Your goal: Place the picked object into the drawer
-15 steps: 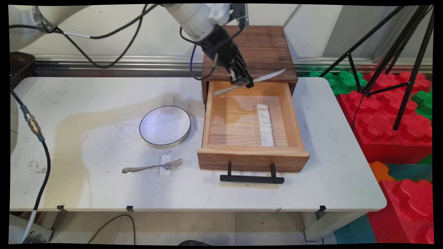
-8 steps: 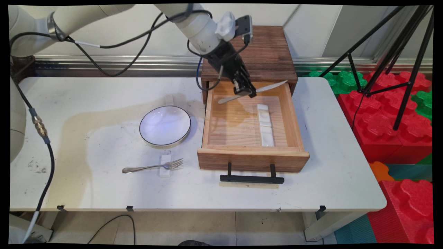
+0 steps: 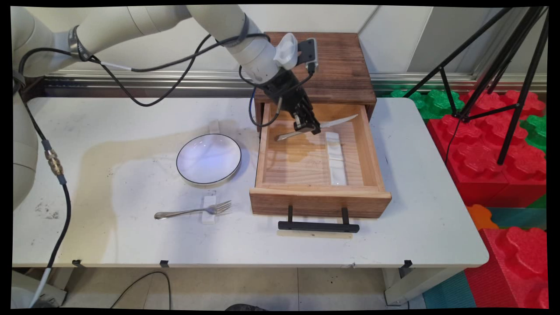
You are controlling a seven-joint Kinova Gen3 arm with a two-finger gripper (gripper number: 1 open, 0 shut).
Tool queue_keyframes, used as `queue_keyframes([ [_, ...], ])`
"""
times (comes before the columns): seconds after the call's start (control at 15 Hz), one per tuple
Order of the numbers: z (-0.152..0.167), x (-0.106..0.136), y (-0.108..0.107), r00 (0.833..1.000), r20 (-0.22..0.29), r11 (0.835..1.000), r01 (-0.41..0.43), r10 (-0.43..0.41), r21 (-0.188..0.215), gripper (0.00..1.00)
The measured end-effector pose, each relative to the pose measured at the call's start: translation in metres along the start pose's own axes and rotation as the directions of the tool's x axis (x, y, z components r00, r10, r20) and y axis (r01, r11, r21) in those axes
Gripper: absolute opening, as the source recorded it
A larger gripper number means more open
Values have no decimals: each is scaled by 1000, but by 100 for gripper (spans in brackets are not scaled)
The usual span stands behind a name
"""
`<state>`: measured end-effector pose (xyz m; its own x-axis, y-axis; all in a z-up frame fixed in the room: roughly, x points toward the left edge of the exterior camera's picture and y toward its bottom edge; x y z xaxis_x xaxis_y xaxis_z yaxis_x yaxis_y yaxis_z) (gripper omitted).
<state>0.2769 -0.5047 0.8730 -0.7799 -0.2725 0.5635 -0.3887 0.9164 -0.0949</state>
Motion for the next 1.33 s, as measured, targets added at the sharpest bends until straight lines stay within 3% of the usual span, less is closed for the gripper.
queue_keyframes([
  [1.33,60,-12,0,1000,7,1000,16,-16,-8,0],
])
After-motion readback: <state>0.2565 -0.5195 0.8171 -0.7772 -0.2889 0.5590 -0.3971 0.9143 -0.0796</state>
